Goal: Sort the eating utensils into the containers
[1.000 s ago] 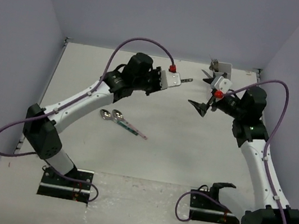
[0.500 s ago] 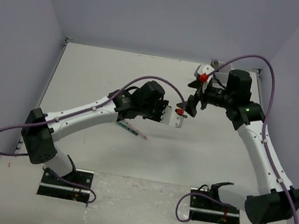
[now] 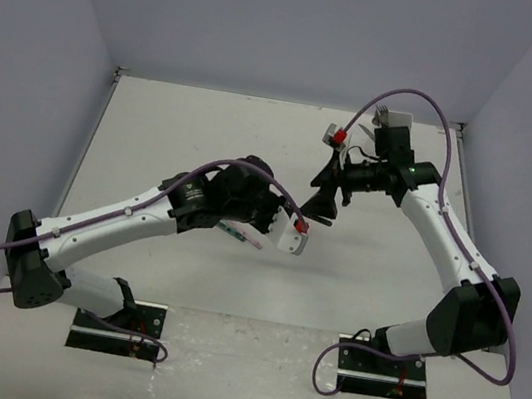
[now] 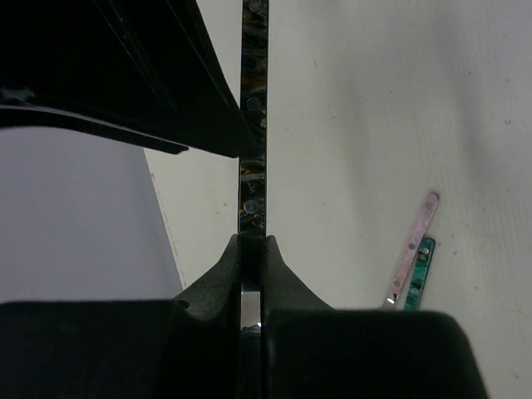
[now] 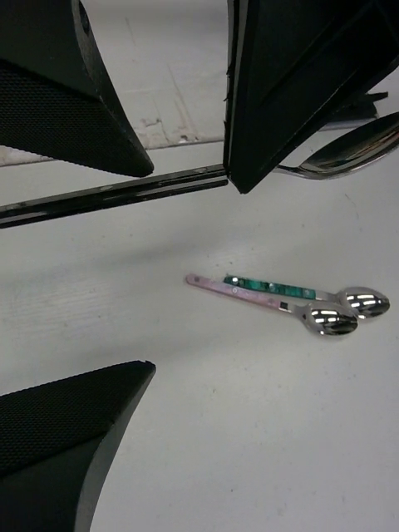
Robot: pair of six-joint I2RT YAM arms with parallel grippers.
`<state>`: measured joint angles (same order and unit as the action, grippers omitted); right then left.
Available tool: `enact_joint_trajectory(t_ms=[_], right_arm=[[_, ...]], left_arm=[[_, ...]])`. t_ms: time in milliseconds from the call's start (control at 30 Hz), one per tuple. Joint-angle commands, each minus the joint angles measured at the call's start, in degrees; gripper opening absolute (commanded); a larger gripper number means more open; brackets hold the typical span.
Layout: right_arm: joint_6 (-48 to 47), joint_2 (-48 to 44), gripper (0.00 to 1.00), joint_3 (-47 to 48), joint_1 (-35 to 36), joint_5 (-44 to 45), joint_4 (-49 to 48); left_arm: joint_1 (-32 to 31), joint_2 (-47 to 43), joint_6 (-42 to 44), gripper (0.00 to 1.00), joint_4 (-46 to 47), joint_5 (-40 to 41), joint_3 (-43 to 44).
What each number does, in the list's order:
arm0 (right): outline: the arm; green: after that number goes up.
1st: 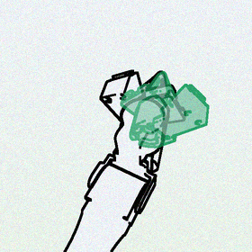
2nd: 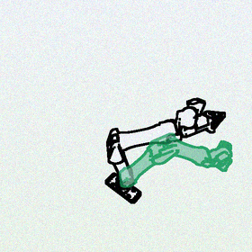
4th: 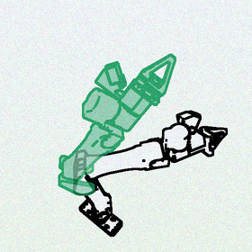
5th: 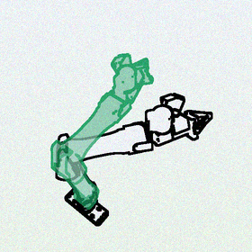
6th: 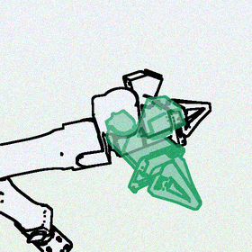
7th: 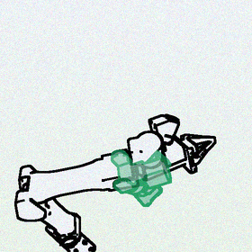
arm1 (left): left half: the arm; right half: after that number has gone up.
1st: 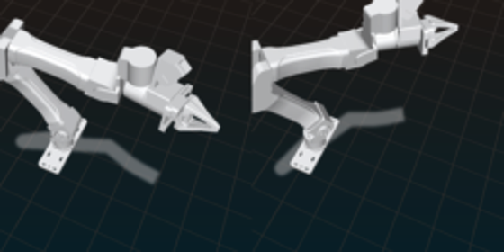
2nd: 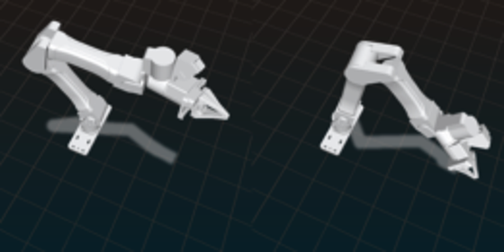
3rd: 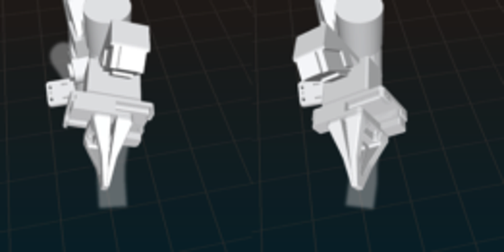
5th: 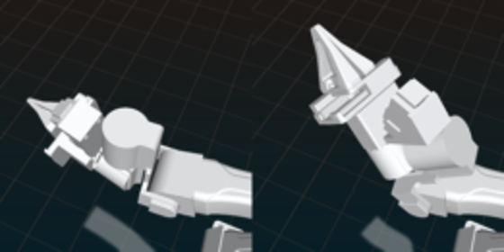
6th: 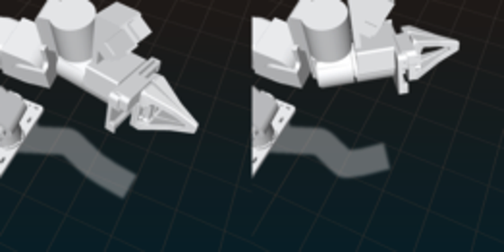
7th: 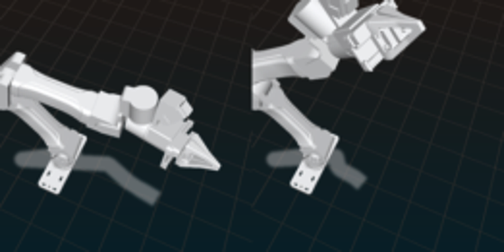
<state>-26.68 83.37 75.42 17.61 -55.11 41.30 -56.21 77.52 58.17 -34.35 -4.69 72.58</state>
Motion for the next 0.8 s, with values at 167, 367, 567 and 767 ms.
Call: enact_joint_trajectory(t_ms=[167,367,567,767], right_arm=[[-1.28,2.05,0.8,4.38,5.85,-4.57,3.09],[-0.65,3.99,0.35,5.79,8.67,-1.66,4.48],[-1.27,3.37,0.31,5.44,8.94,0.27,5.81],[-1.27,3.11,0.0,5.53,9.02,1.94,5.9]], left_arm=[[-0.4,-1.58,6.87,0.0,2.0,-3.75,-0.42],[-0.48,-1.14,7.48,0.0,2.62,-5.42,0.28],[-0.57,-1.31,7.22,0.0,3.15,-5.07,0.29],[-0.57,-1.31,6.69,0.0,3.5,-4.19,0.46]])
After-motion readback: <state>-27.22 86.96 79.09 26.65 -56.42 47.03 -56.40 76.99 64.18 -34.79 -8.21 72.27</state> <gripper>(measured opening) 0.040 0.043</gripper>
